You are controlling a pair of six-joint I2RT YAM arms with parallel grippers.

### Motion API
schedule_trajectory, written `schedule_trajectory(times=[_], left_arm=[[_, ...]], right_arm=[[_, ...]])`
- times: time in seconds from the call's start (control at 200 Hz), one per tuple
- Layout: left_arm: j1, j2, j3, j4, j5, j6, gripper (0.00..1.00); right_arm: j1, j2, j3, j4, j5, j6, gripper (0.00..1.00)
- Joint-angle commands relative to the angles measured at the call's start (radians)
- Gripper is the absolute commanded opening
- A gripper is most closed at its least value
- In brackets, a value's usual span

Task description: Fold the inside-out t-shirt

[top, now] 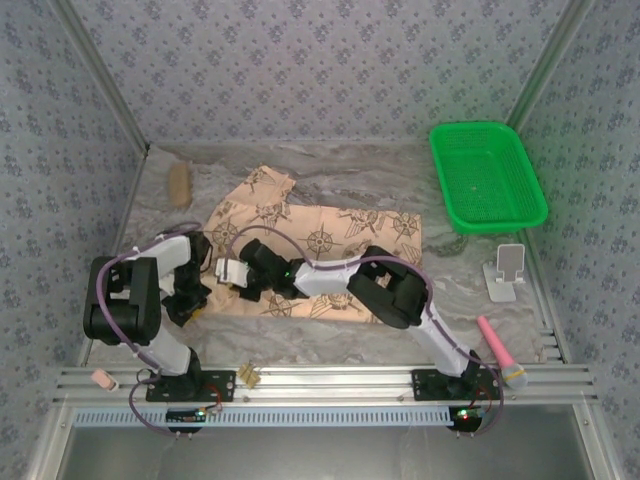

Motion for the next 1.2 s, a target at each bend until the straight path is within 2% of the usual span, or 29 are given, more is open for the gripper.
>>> schedule_trajectory(times=[0.0,0.09,0.315,0.355,0.39,0.415,0.43,0.54,0.605,0.655,0.725,0.78,0.875,0.95,0.994,1.084,1.194], left_arm=[[0.005,-0.012,-0.012,-0.015,-0.024,-0.018,0.30],[0.007,-0.015,-0.012,-0.022,-0.027,-0.017,0.29],[0.030,-0.052,-0.027,-0.063,-0.080,-0.032,0.30],[0.042,-0.062,-0.031,-0.074,-0.077,-0.035,0.30],[0.043,-0.082,-0.039,-0.070,-0.072,-0.031,0.31],[0.043,-0.097,-0.045,-0.072,-0.071,-0.030,0.32],[0.043,-0.106,-0.049,-0.071,-0.070,-0.029,0.32],[0.044,-0.189,-0.058,-0.063,-0.045,-0.010,0.35],[0.042,-0.225,-0.041,-0.071,-0.006,0.027,0.38],[0.038,-0.245,-0.018,-0.097,0.018,0.036,0.39],[0.012,-0.268,0.017,-0.122,0.031,0.044,0.42],[-0.020,-0.277,0.052,-0.146,0.034,0.030,0.42],[-0.079,-0.272,0.103,-0.133,0.035,0.007,0.43],[-0.100,-0.246,0.112,-0.082,0.076,-0.014,0.43],[-0.104,-0.225,0.106,-0.027,0.134,-0.016,0.43],[-0.115,-0.189,0.086,0.076,0.254,-0.020,0.44],[-0.126,-0.155,0.085,0.103,0.235,-0.023,0.45]], right_arm=[[-0.027,-0.040,-0.004,0.026,0.031,0.084,0.00],[-0.053,-0.060,-0.023,0.032,0.056,0.124,0.00],[-0.131,-0.054,-0.024,0.013,0.214,0.352,0.00],[-0.140,-0.062,-0.036,0.006,0.247,0.406,0.08],[-0.151,-0.071,-0.051,0.015,0.252,0.453,0.23],[-0.158,-0.077,-0.062,0.032,0.237,0.484,0.31],[-0.164,-0.080,-0.069,0.042,0.225,0.500,0.32],[-0.188,-0.116,-0.097,0.086,0.185,0.548,0.29],[-0.191,-0.148,-0.106,0.104,0.132,0.510,0.30],[-0.188,-0.173,-0.110,0.095,0.051,0.446,0.33],[-0.185,-0.196,-0.113,0.059,0.000,0.381,0.38],[-0.190,-0.202,-0.108,0.015,-0.059,0.340,0.44],[-0.199,-0.167,-0.032,-0.135,-0.228,0.280,0.49],[-0.197,-0.127,0.027,-0.244,-0.247,0.264,0.51],[-0.209,-0.106,0.053,-0.284,-0.247,0.293,0.54],[-0.257,-0.067,0.145,-0.405,-0.256,0.452,0.54],[-0.274,-0.008,0.256,-0.554,-0.302,0.531,0.52]])
